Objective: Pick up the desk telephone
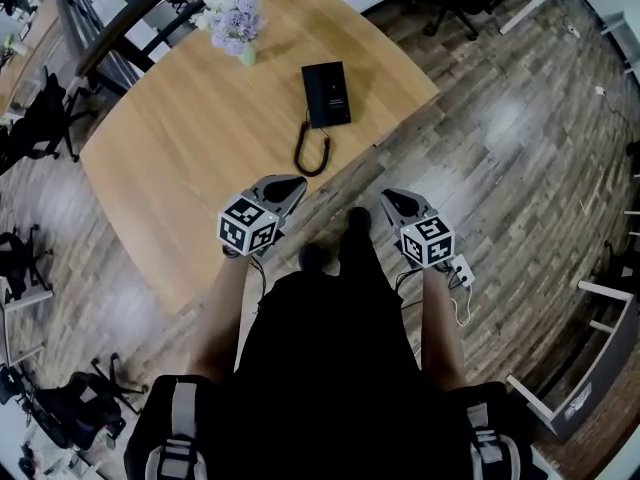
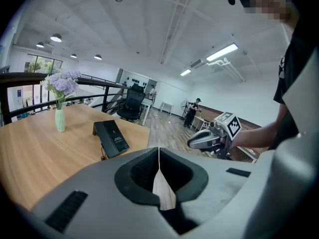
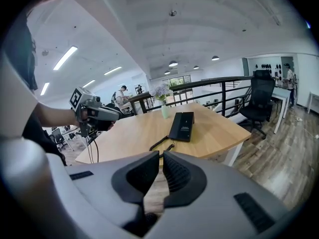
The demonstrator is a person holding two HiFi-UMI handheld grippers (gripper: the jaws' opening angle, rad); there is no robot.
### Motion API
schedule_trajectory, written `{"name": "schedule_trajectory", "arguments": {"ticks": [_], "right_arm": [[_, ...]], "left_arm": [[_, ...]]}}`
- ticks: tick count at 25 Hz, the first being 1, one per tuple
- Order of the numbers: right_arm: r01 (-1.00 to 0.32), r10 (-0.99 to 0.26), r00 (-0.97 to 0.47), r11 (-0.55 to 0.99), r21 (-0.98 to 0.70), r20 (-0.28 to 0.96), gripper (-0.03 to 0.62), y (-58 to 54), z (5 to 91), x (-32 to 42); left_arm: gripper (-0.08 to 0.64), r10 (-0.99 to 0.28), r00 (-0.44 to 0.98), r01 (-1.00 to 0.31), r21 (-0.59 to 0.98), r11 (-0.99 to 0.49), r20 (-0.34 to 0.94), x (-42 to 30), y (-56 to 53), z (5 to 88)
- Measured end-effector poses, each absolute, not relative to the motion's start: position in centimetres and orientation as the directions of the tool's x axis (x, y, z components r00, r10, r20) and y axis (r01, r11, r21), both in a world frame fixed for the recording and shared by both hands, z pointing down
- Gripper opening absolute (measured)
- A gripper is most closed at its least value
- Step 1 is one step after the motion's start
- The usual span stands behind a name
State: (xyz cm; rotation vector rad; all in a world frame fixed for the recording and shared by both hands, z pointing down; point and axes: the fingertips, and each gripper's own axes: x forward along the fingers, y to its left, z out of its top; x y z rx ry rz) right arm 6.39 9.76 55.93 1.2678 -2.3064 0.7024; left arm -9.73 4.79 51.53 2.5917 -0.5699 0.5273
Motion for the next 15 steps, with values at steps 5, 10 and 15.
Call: {"name": "schedule_trajectory", "arguments": {"ticks": [5, 10, 15], "right_arm": [[-0.834, -0.622, -0.536, 0.495, -0.243, 0.570, 0.038, 7.4, 56.2, 7.4], [-0.804, -0.587, -0.574, 0.537, -0.256, 0.571, 0.038, 5.1, 56.7, 8.9], [-0.774, -0.564, -0.609, 0.577, -0.261, 0.558, 0.038, 2.2, 56.3, 10.5]], "left_arm": [[0.021, -0.319, 0.827, -0.494, 0.327, -0.806, 0.464, -8.2, 3.4, 51.8], [0.021, -0.347, 0.809, -0.528, 0.326, -0.784, 0.475, -6.2, 1.7, 51.9], [0.021, -0.381, 0.792, -0.559, 0.316, -0.766, 0.478, -4.3, -0.3, 51.6]]}}
